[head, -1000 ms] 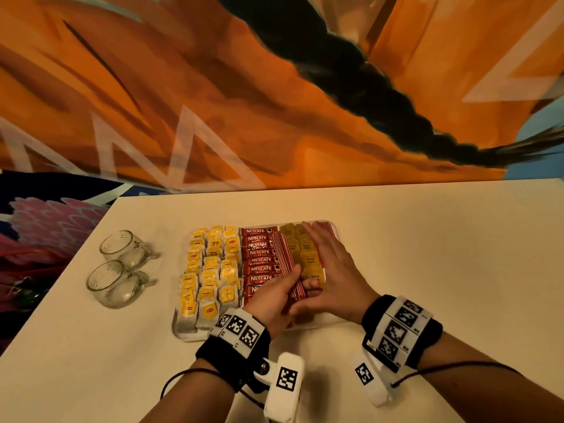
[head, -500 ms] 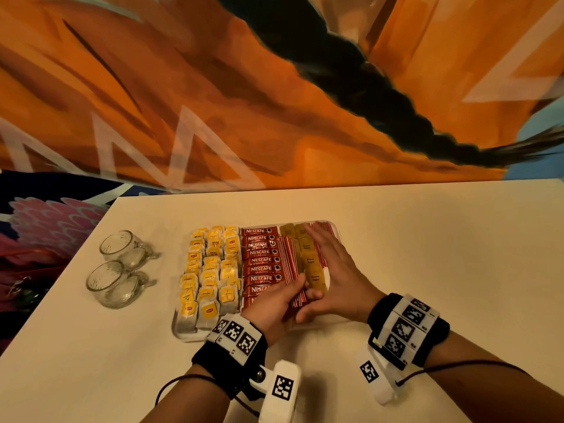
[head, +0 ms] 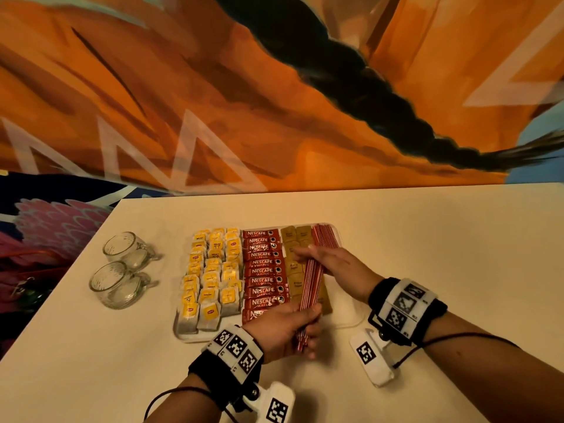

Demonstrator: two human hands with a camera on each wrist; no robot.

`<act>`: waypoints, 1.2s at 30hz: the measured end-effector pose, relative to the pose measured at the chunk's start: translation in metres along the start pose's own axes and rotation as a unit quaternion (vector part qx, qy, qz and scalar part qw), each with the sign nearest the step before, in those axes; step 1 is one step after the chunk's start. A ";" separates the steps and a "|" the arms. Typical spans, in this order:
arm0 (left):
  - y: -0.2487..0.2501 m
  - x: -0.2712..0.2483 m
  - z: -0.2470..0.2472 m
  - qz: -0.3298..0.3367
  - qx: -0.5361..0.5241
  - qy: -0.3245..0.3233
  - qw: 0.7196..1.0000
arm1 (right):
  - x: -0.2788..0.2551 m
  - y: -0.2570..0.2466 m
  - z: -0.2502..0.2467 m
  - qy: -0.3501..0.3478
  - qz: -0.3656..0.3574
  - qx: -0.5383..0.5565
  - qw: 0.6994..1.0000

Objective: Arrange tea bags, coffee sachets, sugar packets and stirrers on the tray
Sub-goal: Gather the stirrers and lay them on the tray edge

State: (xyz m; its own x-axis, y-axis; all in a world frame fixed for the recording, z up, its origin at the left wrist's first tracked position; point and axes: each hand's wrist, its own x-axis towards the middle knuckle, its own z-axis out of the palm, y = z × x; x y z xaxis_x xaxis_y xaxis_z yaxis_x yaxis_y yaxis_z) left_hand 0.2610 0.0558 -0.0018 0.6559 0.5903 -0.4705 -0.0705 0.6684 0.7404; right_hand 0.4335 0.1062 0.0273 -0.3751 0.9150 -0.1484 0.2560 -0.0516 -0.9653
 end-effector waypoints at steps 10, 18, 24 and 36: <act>0.004 -0.003 -0.005 -0.037 0.035 -0.016 0.999 | 0.003 0.011 0.001 0.045 -0.040 -0.033 0.998; 0.022 -0.003 -0.017 0.014 0.099 0.026 0.995 | -0.002 0.024 0.002 0.154 -0.096 -0.154 0.971; 0.024 0.006 -0.024 0.024 -0.017 0.204 0.979 | 0.005 0.033 -0.002 0.274 -0.096 -0.195 0.937; 0.023 0.012 -0.018 0.025 -0.127 0.183 0.975 | -0.005 0.021 0.018 0.264 -0.128 -0.194 0.936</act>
State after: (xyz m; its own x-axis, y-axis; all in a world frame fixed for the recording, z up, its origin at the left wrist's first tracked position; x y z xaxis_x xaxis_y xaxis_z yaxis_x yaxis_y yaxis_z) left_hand 0.2543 0.0866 0.0012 0.3387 0.7154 -0.6112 -0.3099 0.6981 0.6454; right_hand 0.4244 0.0938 0.0041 -0.0016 0.9532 0.3024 0.5600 0.2514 -0.7894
